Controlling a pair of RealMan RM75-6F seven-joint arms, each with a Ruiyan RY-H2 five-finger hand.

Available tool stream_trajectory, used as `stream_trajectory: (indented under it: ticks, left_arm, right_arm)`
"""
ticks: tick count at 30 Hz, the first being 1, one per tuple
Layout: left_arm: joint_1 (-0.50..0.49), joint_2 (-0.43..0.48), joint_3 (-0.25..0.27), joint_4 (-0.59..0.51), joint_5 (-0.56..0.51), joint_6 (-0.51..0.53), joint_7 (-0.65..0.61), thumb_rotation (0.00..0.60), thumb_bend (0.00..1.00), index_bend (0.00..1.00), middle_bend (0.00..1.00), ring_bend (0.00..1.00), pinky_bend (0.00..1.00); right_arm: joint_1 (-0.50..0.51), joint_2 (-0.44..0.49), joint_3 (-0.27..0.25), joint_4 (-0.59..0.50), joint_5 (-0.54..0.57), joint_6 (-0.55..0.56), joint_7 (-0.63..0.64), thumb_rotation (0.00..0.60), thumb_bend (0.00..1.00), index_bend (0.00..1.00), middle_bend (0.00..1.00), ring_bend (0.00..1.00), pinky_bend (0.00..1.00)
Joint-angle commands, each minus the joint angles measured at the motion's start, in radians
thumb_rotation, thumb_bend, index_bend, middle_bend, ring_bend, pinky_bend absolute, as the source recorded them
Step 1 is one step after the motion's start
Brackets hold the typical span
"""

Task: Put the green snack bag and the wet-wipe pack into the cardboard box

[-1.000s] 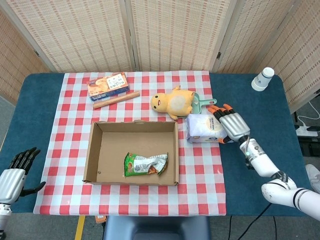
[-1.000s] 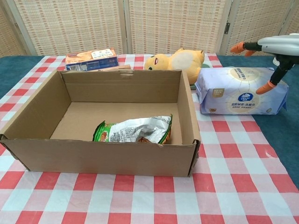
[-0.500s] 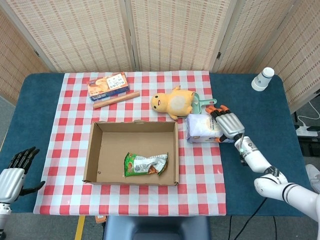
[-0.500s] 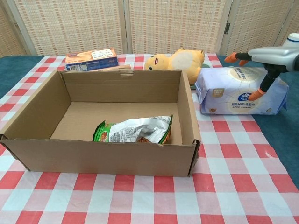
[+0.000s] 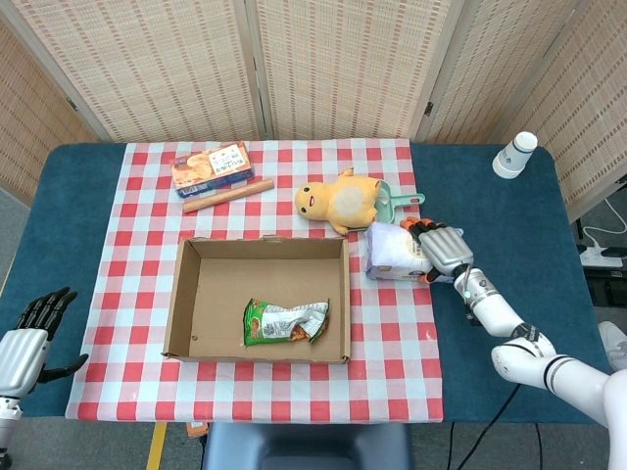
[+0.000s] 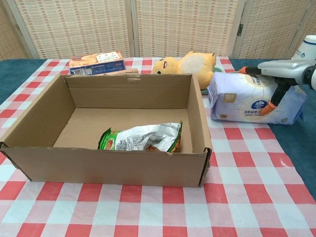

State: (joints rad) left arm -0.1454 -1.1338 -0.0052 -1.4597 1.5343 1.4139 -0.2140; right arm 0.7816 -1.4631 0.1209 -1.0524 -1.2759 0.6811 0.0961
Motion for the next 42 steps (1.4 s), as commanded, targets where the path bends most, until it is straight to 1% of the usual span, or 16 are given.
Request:
stream_trajectory:
  ticks: [1,4,6,8,11,15,18,20,21,23,25,28,31,33,37,42]
  left_arm:
    - [0.0,0.0,0.0,0.0,0.0,0.0,-0.001,0.6,0.2,0.0,0.0,0.0,0.08]
    - [0.001,0.0,0.0,0.001,0.0,0.002,-0.003,0.6,0.2,0.0,0.0,0.0,0.08]
    - [0.001,0.001,0.0,0.0,0.001,0.003,-0.004,0.6,0.2,0.0,0.0,0.0,0.08]
    - [0.001,0.001,0.0,0.001,0.002,0.003,-0.004,0.6,0.2,0.0,0.0,0.0,0.08]
    - [0.0,0.001,0.001,0.001,0.001,0.0,-0.003,0.6,0.2,0.0,0.0,0.0,0.08]
    - [-0.001,0.0,0.001,0.001,0.001,-0.001,-0.003,0.6,0.2,0.0,0.0,0.0,0.08]
    - [-0.001,0.0,0.001,0.001,0.001,-0.001,-0.003,0.6,0.2,0.0,0.0,0.0,0.08]
    - [0.0,0.001,0.001,-0.002,0.002,0.0,-0.002,0.6,0.2,0.0,0.0,0.0,0.08]
    - [0.0,0.002,0.002,-0.002,0.004,0.001,-0.002,0.6,0.2,0.0,0.0,0.0,0.08]
    - [0.0,0.002,0.003,-0.003,0.005,0.0,0.0,0.6,0.2,0.0,0.0,0.0,0.08]
    - [0.0,0.002,0.004,-0.004,0.007,0.0,0.001,0.6,0.2,0.0,0.0,0.0,0.08]
    - [0.001,0.002,0.004,-0.006,0.009,0.005,0.001,0.6,0.2,0.0,0.0,0.0,0.08]
    - [0.001,0.003,0.005,-0.008,0.01,0.005,0.002,0.6,0.2,0.0,0.0,0.0,0.08]
    - [0.001,0.004,0.006,-0.01,0.012,0.005,0.004,0.6,0.2,0.0,0.0,0.0,0.08]
    - [0.004,0.005,0.007,-0.013,0.017,0.013,0.007,0.6,0.2,0.0,0.0,0.0,0.08]
    - [0.004,0.004,0.007,-0.013,0.017,0.015,0.01,0.6,0.2,0.0,0.0,0.0,0.08]
  right_arm:
    - [-0.011,-0.021,0.007,0.023,-0.008,0.041,-0.002,0.6,0.03,0.42,0.28,0.34,0.56]
    - [-0.019,-0.04,0.013,0.045,-0.008,0.074,-0.019,0.6,0.09,0.63,0.45,0.48,0.7]
    - [-0.023,-0.046,0.015,0.05,-0.007,0.087,-0.026,0.6,0.11,0.73,0.51,0.55,0.76]
    - [-0.027,-0.043,0.016,0.046,-0.014,0.104,-0.035,0.6,0.12,0.79,0.56,0.6,0.79]
    - [-0.035,-0.012,0.024,0.005,-0.025,0.14,-0.045,0.6,0.13,0.83,0.58,0.62,0.82]
    - [-0.045,0.071,0.036,-0.103,-0.035,0.182,-0.088,0.6,0.13,0.86,0.6,0.64,0.83]
    - [-0.049,0.101,0.04,-0.143,-0.034,0.195,-0.113,0.6,0.13,0.87,0.6,0.65,0.84]
    - [-0.057,0.165,0.055,-0.23,-0.033,0.233,-0.172,0.6,0.13,0.87,0.61,0.65,0.84]
    - [-0.057,0.21,0.084,-0.29,-0.036,0.275,-0.191,0.6,0.13,0.87,0.61,0.66,0.84]
    - [-0.061,0.297,0.121,-0.423,-0.008,0.301,-0.244,0.6,0.13,0.87,0.61,0.66,0.84]
    - [-0.058,0.351,0.159,-0.52,0.023,0.326,-0.289,0.6,0.13,0.87,0.61,0.66,0.84]
    - [-0.05,0.391,0.209,-0.62,0.046,0.368,-0.321,0.6,0.13,0.87,0.61,0.66,0.84]
    - [-0.042,0.385,0.237,-0.665,0.028,0.407,-0.303,0.6,0.12,0.87,0.61,0.66,0.84]
    - [-0.033,0.351,0.249,-0.671,-0.007,0.445,-0.27,0.6,0.12,0.87,0.61,0.66,0.84]
    - [-0.009,0.278,0.25,-0.655,-0.048,0.473,-0.232,0.6,0.12,0.87,0.61,0.66,0.84]
    - [0.043,0.178,0.252,-0.631,-0.048,0.462,-0.233,0.6,0.12,0.87,0.61,0.66,0.84]
